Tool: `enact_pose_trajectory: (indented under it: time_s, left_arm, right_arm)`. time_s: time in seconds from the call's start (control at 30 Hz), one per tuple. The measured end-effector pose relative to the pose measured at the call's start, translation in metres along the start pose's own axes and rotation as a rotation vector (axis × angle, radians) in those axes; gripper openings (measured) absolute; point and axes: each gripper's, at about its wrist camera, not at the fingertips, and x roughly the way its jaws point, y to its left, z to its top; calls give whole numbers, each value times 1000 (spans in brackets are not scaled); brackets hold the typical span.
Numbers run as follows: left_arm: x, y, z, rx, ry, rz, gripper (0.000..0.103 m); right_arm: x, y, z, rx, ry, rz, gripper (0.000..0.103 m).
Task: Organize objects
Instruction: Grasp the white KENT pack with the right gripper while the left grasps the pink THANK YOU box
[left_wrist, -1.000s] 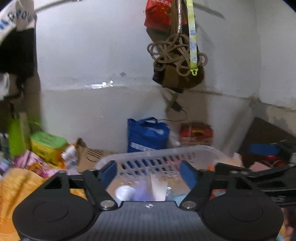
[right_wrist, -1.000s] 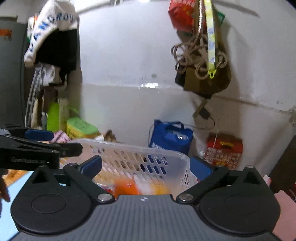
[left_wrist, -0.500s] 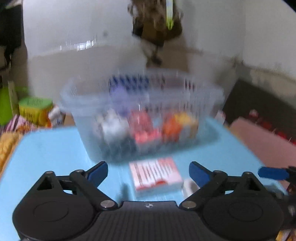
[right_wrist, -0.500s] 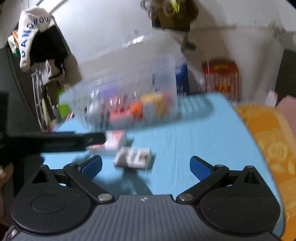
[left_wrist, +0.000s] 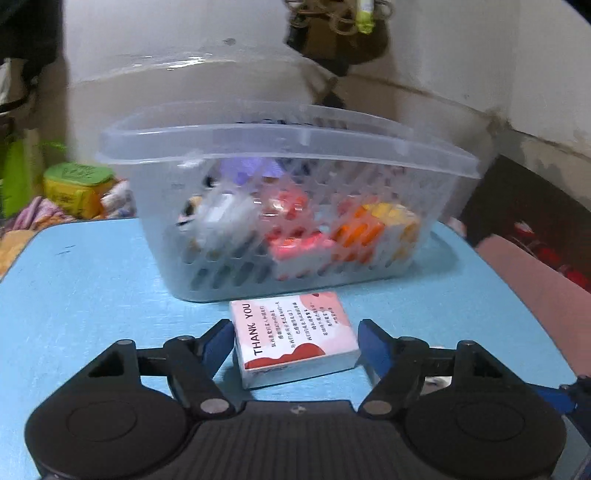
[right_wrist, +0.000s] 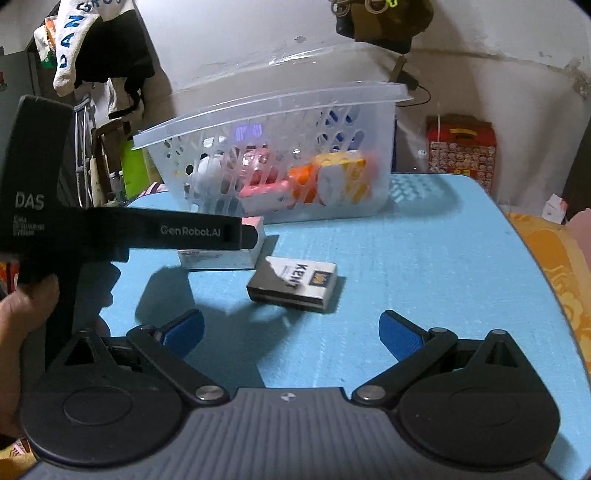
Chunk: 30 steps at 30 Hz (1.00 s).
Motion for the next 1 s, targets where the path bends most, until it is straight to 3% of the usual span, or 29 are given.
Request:
enact_pose_trajectory:
  time_s: [0.2,0.33,0.57,0.7,0.73,0.77,1.0]
  left_arm:
    - [7,-1,0,19,12,-3,85]
    - [9,13,-3,-45,23,-49,86]
    - [13,13,-3,-48,29,-78,87]
    - [19,0,-4,28,34,20,87]
    - [18,0,-4,33,35,19,84]
    - [16,1,-5,29,30,10,74]
    - [-10,28,-21,56,-3,49,75]
  right_arm:
    - [9,4,1,-22,20,-29,103]
    - [14,9,2,-47,29,-54,103]
    - [20,14,1,-84,45,-93,103]
    - [19,14,2,-65,45,-92,103]
    - [19,15,3,-62,47,-86,103]
    - [20,16,4,-60,48,-81,103]
    - [34,25,9,-69,36,-88,103]
